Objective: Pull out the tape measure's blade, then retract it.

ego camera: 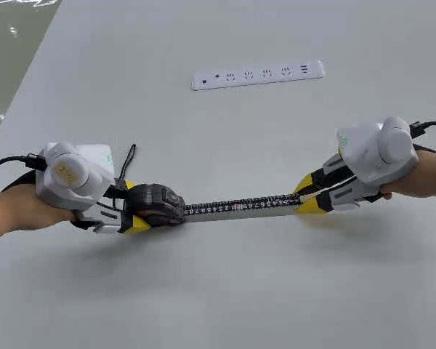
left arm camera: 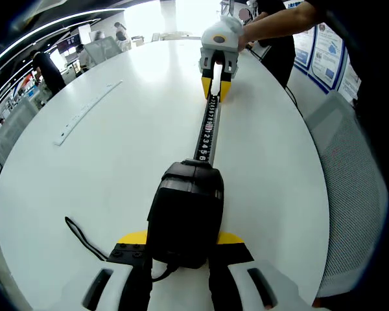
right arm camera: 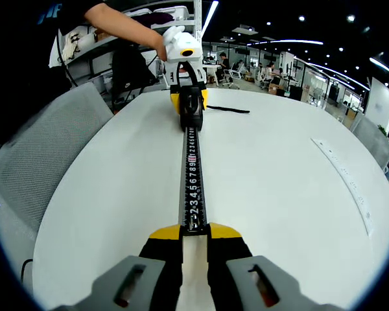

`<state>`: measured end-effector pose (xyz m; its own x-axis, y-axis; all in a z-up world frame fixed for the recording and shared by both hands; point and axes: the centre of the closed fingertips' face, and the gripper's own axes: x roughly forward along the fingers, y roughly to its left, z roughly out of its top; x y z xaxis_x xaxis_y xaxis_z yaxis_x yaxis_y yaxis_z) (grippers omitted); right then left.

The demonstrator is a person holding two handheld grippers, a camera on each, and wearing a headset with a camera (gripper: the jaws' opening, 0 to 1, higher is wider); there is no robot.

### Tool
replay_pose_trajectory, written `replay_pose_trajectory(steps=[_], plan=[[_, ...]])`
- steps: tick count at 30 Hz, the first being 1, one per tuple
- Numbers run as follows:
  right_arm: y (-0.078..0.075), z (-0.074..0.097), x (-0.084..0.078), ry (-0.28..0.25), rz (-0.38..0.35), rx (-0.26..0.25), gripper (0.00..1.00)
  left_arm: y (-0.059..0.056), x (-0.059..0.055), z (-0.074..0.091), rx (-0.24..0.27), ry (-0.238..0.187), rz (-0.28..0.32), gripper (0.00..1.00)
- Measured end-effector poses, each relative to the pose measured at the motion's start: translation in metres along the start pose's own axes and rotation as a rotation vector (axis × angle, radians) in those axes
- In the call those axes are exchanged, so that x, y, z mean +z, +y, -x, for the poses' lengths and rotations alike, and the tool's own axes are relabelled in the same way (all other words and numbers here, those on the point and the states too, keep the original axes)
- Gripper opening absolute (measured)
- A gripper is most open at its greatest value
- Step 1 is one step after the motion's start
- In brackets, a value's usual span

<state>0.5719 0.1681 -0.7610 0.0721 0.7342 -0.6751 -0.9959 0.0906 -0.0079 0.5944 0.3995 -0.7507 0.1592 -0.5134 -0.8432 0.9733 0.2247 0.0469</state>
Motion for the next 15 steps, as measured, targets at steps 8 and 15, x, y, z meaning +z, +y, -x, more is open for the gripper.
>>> replay_pose_trajectory(steps=[8,15], plan=[[0.0,0.005,-0.006,0.007,-0.007,-0.006,0.12,0.0,0.0,0.0,-0.001,-0.001,-0.002,0.3],[0.0,0.01,-0.011,0.014,-0.01,-0.01,0.12,0.0,0.0,0.0,-0.001,-0.001,-0.002,0.3]])
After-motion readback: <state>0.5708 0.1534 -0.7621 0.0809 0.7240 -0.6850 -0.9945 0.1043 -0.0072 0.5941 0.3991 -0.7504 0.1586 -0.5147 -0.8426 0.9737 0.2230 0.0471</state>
